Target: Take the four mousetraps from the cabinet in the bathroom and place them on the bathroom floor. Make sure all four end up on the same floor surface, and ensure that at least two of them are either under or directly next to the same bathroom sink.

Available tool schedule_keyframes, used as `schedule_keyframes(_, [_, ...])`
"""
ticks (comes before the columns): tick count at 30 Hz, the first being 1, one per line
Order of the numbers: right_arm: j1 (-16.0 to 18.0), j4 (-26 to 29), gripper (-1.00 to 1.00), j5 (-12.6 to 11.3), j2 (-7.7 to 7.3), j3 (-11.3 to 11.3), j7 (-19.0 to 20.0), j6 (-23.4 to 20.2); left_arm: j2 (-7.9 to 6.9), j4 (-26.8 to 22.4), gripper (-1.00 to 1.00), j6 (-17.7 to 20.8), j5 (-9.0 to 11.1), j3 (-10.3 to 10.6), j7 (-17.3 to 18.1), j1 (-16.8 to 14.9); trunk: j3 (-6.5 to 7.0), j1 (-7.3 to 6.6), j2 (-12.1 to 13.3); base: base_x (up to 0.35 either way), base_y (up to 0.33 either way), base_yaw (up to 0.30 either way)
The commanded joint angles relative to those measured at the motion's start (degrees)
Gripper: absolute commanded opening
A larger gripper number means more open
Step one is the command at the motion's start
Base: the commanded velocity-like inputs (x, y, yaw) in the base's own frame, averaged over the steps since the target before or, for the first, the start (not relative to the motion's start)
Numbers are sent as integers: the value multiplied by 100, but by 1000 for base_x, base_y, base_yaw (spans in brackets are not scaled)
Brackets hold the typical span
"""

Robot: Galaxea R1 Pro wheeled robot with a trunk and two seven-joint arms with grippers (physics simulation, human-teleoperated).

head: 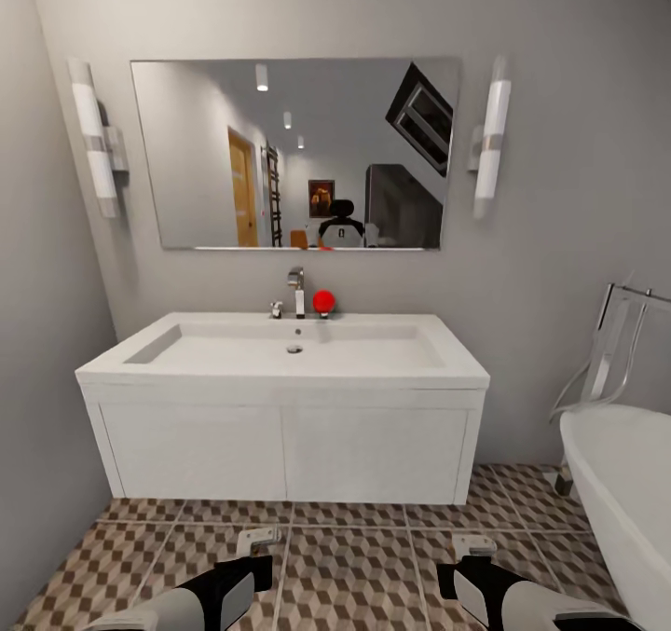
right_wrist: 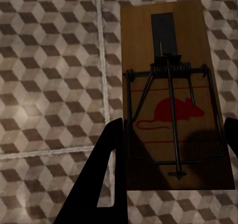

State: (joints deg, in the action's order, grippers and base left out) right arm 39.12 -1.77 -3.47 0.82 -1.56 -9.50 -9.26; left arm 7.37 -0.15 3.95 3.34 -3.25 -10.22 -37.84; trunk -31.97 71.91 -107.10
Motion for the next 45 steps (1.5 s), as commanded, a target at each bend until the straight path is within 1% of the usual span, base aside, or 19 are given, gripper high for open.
schedule_keyframes(1, [7, -8, -100, -34, 1, -18, -20, -6, 2, -2, -100, 15, 17, -27, -15, -4, -25, 22, -45, 0, 0, 0])
schedule_keyframes(17, [7, -1, -100, -6, -49, -18, -102, -8, 12, -4, -100, -31, 6, -19, -20, -4, -312, 373, -687, 0, 0, 0])
schedule_keyframes(22, [7, 24, -100, 8, -47, -34, -114, -101, 11, -10, -100, 87, 5, -42, -35, -4, -402, 483, -887, 0, 0, 0])
schedule_keyframes(25, [7, 62, -100, 30, -32, -31, -158, -393, 5, -62, -100, 352, -10, -38, -46, -4, -455, 549, -1007, 0, 0, 0])
schedule_keyframes(26, [7, 131, -100, 43, -18, -30, -185, -565, 2, -174, -100, 504, -16, -37, -54, -4, -473, 571, -1048, 0, 0, 0])
schedule_keyframes(27, [7, 271, -100, 53, -6, -29, -208, -727, -1, -360, -100, 679, -20, -36, -76, -4, -491, 593, -1088, 0, 0, 0])
schedule_keyframes(28, [7, 363, -100, 57, -2, -29, -219, -801, -3, -471, -100, 775, -19, -36, -95, -4, -509, 615, -1128, 0, 0, 0])
schedule_keyframes(31, [7, 844, -100, 60, 9, -27, -294, -1116, -1, -1020, -100, 1279, -14, -36, -226, -4, -563, 681, -1248, 0, 0, 0])
schedule_keyframes(33, [7, 994, -100, 62, 10, -25, -335, -1233, 0, -1215, -100, 1446, -15, -36, -261, -4, -599, 725, -1328, 0, 0, 0])
schedule_keyframes(34, [7, 1149, -100, 68, 14, -22, -377, -1376, 3, -1486, -100, 1617, -21, -33, -291, -4, -617, 747, -1368, 0, 0, 0])
schedule_keyframes(37, [7, 1299, -100, 74, 29, -24, -409, -1500, 5, -1906, -100, 1828, -28, -25, -314, -4, -671, 813, -1489, 0, 0, 0])
schedule_keyframes(40, [7, 1342, -100, 73, 65, -26, -417, -1530, 16, -2113, -100, 2070, -33, -26, -312, -4, -725, 879, -1609, 0, 0, 0])
schedule_keyframes(41, [7, 1350, -100, 70, 73, -25, -419, -1538, 18, -2152, -100, 2142, -34, -26, -309, -4, -743, 901, -1649, 0, 0, 0])
schedule_keyframes(45, [7, 1360, -100, 70, 87, -27, -420, -1545, 16, -2167, -100, 2215, -31, -21, -306, -4, -815, 988, -1810, 0, 0, 0])
